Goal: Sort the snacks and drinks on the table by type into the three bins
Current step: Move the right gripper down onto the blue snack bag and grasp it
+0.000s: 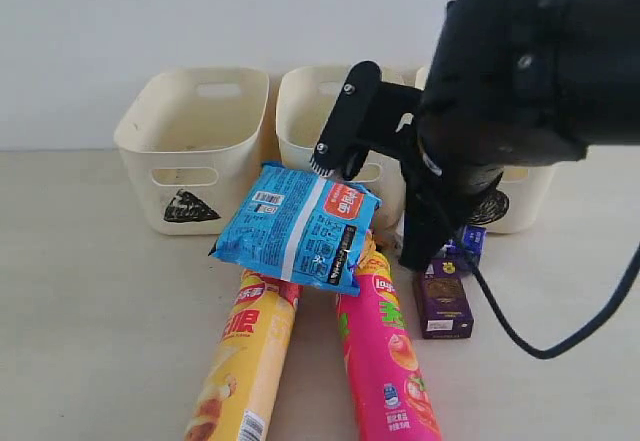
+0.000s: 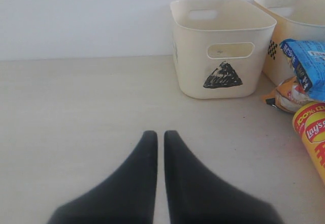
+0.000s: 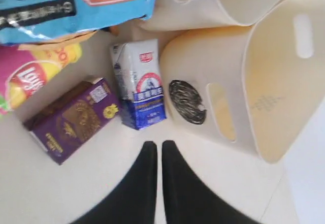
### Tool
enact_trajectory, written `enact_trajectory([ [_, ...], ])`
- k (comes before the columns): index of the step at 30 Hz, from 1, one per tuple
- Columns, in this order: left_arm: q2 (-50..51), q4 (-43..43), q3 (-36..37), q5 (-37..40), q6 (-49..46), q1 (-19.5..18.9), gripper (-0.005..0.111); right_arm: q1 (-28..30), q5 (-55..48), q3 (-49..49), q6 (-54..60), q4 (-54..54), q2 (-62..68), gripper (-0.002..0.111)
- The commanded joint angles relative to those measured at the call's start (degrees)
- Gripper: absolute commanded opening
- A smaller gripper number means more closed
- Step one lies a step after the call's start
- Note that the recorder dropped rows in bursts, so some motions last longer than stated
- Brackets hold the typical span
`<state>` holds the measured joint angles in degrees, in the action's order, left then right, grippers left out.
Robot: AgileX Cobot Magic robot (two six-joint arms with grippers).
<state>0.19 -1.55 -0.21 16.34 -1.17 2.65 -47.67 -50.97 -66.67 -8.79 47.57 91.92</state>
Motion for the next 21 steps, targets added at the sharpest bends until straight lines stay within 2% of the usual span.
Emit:
enact_trajectory([
  [1, -0.19, 0.0, 0.21, -0.31, 0.32, -0.2, 0.004, -3.18, 5.21, 0.46, -7.88, 7.42, 0.8, 0.0],
  [3, -0.19, 0.0, 0.21, -0.31, 0.32, -0.2, 0.004, -5.61, 8.74, 2.45, -10.91, 11.51, 0.8, 0.0],
  [7, -0.19, 0.0, 0.21, -0.31, 0.32, -0.2, 0.004, -12.52, 10.17, 9.38, -29.04, 33.7, 0.8, 0.0],
  [9, -0.19, 0.0, 0.21, -0.31, 0.32, -0.2, 0.004, -14.15, 9.77, 12.24, -38.55, 43.49, 0.8, 0.0],
  [11, -0.19, 0.0, 0.21, -0.31, 0.32, -0.2, 0.004, -14.27, 11.5, 14.21, -45.33, 47.66, 0.8, 0.0],
  [14, -0.19, 0.0, 0.21, -0.31, 0.32, -0.2, 0.004, -14.06, 17.31, 14.96, -46.12, 47.44, 0.8, 0.001],
  [16, -0.19, 0.0, 0.21, -0.31, 0.32, -0.2, 0.004, -14.06, 22.18, 14.98, -46.86, 47.45, 0.8, 0.013],
  [18, -0.19, 0.0, 0.21, -0.45, 0.32, -0.2, 0.004, -14.06, 26.04, 15.08, -46.98, 47.45, 0.83, 0.031],
  [21, -0.19, 0.0, 0.21, -0.45, 0.32, -0.2, 0.004, -14.0, 25.41, 15.08, -46.98, 47.45, 2.17, 0.068],
])
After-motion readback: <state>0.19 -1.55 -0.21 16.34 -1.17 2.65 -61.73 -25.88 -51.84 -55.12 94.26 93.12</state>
